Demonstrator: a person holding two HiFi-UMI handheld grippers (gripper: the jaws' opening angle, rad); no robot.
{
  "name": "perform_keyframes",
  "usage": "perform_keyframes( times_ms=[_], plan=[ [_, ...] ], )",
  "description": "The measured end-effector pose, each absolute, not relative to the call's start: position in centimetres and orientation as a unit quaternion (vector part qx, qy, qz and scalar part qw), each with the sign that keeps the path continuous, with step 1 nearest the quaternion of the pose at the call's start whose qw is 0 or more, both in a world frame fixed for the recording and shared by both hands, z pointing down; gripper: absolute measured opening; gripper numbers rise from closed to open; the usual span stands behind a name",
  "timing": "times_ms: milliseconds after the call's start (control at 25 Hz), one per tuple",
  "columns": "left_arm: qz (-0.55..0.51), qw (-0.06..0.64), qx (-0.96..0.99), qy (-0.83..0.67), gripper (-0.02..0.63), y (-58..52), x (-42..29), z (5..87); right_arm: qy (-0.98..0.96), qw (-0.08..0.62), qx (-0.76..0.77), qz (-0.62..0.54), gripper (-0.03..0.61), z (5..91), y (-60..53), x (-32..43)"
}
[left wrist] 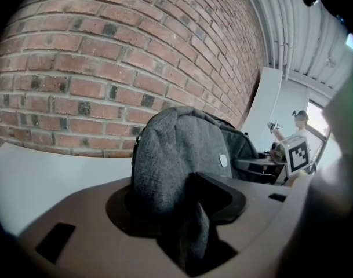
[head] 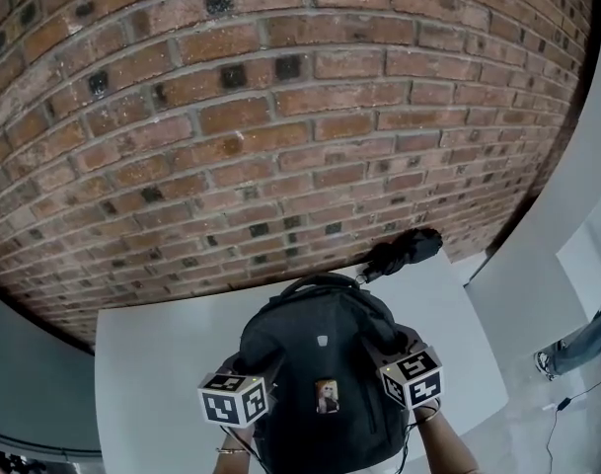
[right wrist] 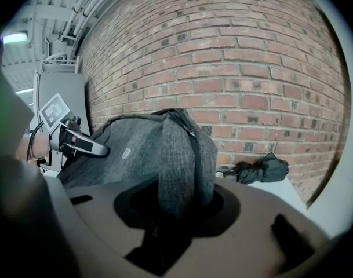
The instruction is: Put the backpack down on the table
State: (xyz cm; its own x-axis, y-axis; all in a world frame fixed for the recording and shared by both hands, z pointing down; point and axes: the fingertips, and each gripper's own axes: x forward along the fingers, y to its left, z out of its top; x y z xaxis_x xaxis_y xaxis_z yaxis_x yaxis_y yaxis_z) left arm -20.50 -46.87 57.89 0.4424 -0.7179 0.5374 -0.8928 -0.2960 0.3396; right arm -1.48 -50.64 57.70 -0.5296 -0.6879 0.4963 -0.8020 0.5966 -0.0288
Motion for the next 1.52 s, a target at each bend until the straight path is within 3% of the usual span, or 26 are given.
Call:
perform_keyframes(
  times_ms=[1520],
  plan=[
    [0.189, 0.449, 0.714, -0.503, 0.251, -52.0, -21.9, 72.0, -0.818, 0.293, 0.425, 0.252, 0.16, 71.9, -55.1, -0.8]
  ],
)
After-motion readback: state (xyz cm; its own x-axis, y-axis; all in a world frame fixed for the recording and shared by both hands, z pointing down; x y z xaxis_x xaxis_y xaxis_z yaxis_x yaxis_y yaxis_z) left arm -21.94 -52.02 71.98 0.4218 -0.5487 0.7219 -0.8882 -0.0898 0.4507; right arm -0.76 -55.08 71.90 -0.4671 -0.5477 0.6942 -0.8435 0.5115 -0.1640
